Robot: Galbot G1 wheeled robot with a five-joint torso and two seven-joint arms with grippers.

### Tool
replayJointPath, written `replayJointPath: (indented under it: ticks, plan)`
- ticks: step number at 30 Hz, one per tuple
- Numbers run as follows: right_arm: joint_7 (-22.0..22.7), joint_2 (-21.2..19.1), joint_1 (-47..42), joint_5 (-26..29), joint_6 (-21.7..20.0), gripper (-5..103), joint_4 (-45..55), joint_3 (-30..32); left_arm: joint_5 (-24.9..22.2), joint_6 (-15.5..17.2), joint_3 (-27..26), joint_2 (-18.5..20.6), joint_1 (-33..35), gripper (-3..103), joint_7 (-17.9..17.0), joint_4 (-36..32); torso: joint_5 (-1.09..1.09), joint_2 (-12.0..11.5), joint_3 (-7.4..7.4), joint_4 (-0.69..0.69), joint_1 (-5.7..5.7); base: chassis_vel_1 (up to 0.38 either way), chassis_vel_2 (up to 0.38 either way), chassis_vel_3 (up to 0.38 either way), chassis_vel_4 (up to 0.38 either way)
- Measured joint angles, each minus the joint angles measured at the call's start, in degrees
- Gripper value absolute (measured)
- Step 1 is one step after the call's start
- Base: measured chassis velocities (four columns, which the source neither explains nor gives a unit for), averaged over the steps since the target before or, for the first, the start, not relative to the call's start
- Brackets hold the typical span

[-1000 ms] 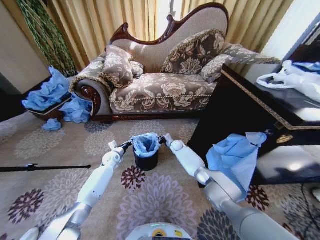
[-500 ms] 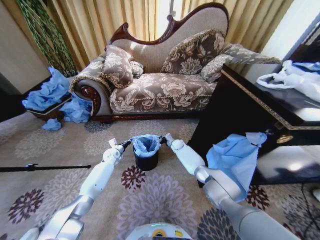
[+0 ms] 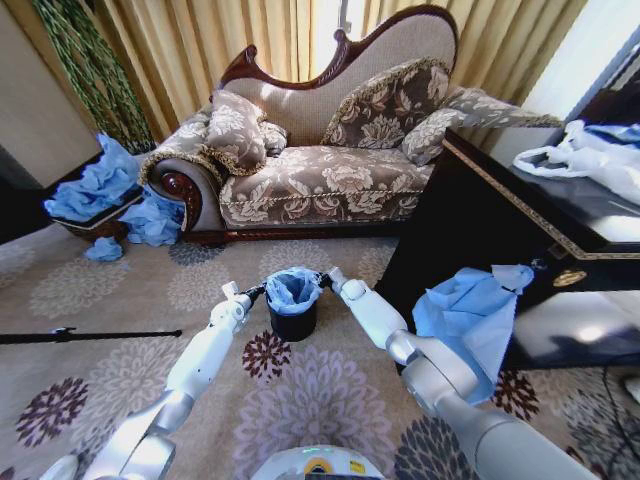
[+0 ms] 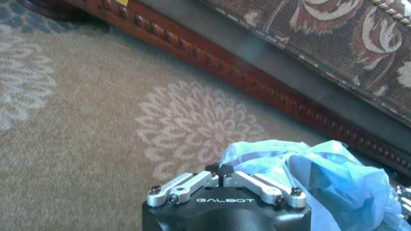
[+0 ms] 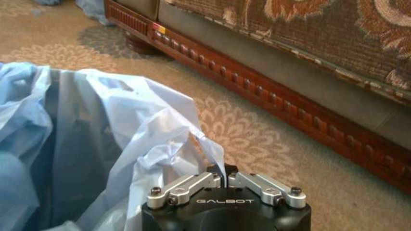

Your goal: Place a garbage bag over the trash bin.

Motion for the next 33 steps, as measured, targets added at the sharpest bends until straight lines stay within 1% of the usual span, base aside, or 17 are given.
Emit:
replayJointPath:
  ticks: [2,5,9,13,15,18,20,22,24,30,33]
  plan:
    - [0.0,0.1,0.4,0.0,-0.3,0,-0.4,-0.1,0.2,-0.1,-0.1,0.0,0.0,0,-0.1,-0.3,0.00,0.0,0.00,0.01,0.00,0.000,0.000,0.000,0.000]
    - [0.1,0.0,1.0,-0.5,-0.3,0,-1.1,-0.3,0.8,-1.5,-0.7,0.0,0.2,0,-0.2,-1.9,0.00,0.0,0.00,-0.02,0.00,0.000,0.000,0.000,0.000]
    - [1.2,0.1,1.5,0.0,-0.8,0,-0.8,-0.4,0.9,-1.7,-1.5,0.3,0.0,0,-0.5,-3.7,0.00,0.0,0.00,-0.01,0.00,0.000,0.000,0.000,0.000]
    - [1.6,0.6,2.2,0.0,-1.0,0,-1.6,0.0,0.6,-1.8,-1.5,0.4,-0.9,0,-0.8,-3.8,0.00,0.0,0.00,0.01,0.00,0.000,0.000,0.000,0.000]
    - [2.1,0.9,2.6,0.0,-1.0,0,-2.5,0.4,0.6,-2.2,-1.4,0.2,-2.3,0,-1.0,-2.4,0.01,0.0,0.00,-0.01,0.00,0.000,0.000,0.000,0.000]
    - [2.3,1.0,2.6,0.0,-1.1,0,-3.2,0.6,0.7,-2.4,-1.1,-0.1,-3.3,0,-1.0,-0.6,0.00,0.0,0.00,0.00,0.00,0.000,0.000,0.000,0.000]
    - [2.3,1.0,2.6,-0.2,-1.0,0,-4.3,1.4,1.1,-2.6,-0.8,-0.6,-4.5,0,-1.2,2.3,0.00,0.0,0.00,-0.01,0.00,0.000,0.000,0.000,0.000]
    - [2.3,1.0,2.6,-0.3,-1.0,0,-4.5,1.7,1.2,-2.6,-0.8,-0.7,-4.7,0,-1.4,2.9,0.00,0.0,0.00,-0.02,0.00,0.000,0.000,0.000,0.000]
    - [2.3,1.0,2.4,-0.6,-1.0,0,-5.1,2.4,1.6,-2.7,-0.6,-1.1,-5.2,0,-1.8,5.2,0.00,0.0,0.00,-0.02,0.00,0.000,0.000,0.000,0.000]
    - [1.7,1.0,1.7,-1.0,-0.6,0,-5.2,2.4,2.2,-2.8,-0.5,-1.1,-4.6,0,-1.8,6.2,0.00,0.0,0.00,-0.01,0.00,0.000,0.000,0.000,0.000]
    - [0.7,1.0,0.9,-1.6,0.2,0,-5.0,2.0,2.9,-2.8,-0.7,-1.6,-3.3,0,-1.7,6.1,0.00,0.0,0.00,-0.01,0.00,0.000,0.000,0.000,0.000]
